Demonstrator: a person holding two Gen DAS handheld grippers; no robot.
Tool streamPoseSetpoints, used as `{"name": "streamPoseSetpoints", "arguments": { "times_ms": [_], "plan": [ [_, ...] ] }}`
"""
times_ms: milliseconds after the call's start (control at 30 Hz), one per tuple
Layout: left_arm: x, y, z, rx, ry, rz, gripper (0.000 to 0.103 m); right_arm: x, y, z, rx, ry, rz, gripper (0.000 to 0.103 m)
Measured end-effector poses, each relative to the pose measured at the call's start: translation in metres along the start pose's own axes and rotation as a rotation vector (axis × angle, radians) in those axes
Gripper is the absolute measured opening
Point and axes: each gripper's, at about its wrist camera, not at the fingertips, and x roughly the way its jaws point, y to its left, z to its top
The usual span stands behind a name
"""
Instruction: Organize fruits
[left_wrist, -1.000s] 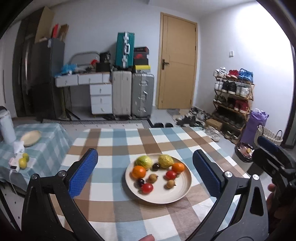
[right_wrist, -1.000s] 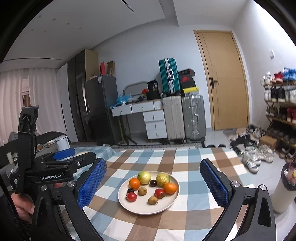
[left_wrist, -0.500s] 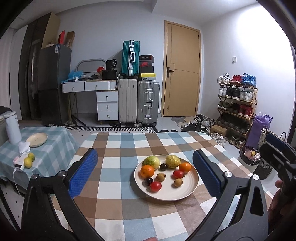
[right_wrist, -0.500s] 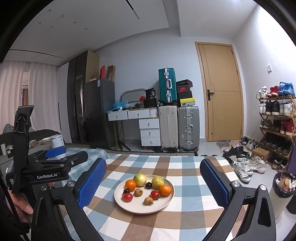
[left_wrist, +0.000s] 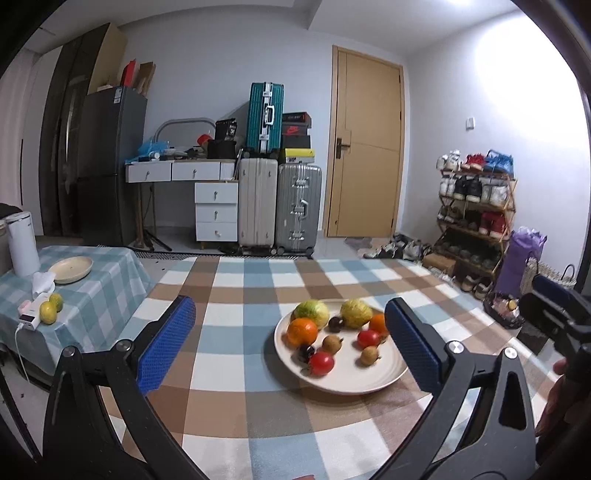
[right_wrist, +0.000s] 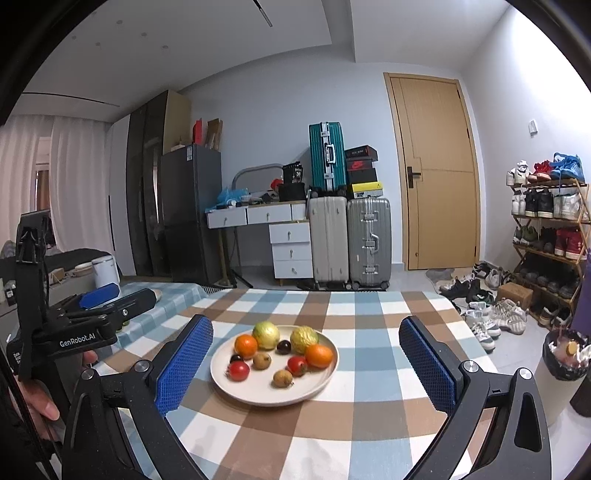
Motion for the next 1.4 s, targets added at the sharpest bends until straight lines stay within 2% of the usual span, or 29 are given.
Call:
{"name": "streamPoseSetpoints", "arguments": {
  "times_ms": [400,667,833,933,1067,1400],
  "plan": [
    [0.041,0.003,-0.038,0.012,0.053,0.033,0.102,0.022,-0.008,-0.029,-0.014,0.049,-0.019,0.103],
    [0.051,0.004,-0.050,0.025,0.054,0.033,0.102,0.032,-0.013,-0.040,-0.007,0.073,-0.025,0.103],
    [0.050,0.010,-0.049,0.008,0.047,0.024,0.102,0.036,-0.011,-0.042,-0.018,0.096,-0.021,0.103],
    [0.051,0.009,-0.049,0.030,0.057,0.030,0.102,0.040,-0.008,-0.043,-0.037,0.114,-0.028,0.103],
    [0.043,0.006,-0.049,0.057,0.033,0.021,0.102,0.038,-0.004,-0.044,-0.061,0.101,-0.029,0.103],
    [0.042,0.010,-0.048,0.048,0.032,0.019,0.102,0.038,-0.003,-0.044,-0.064,0.102,-0.029,0.103]
  ]
}}
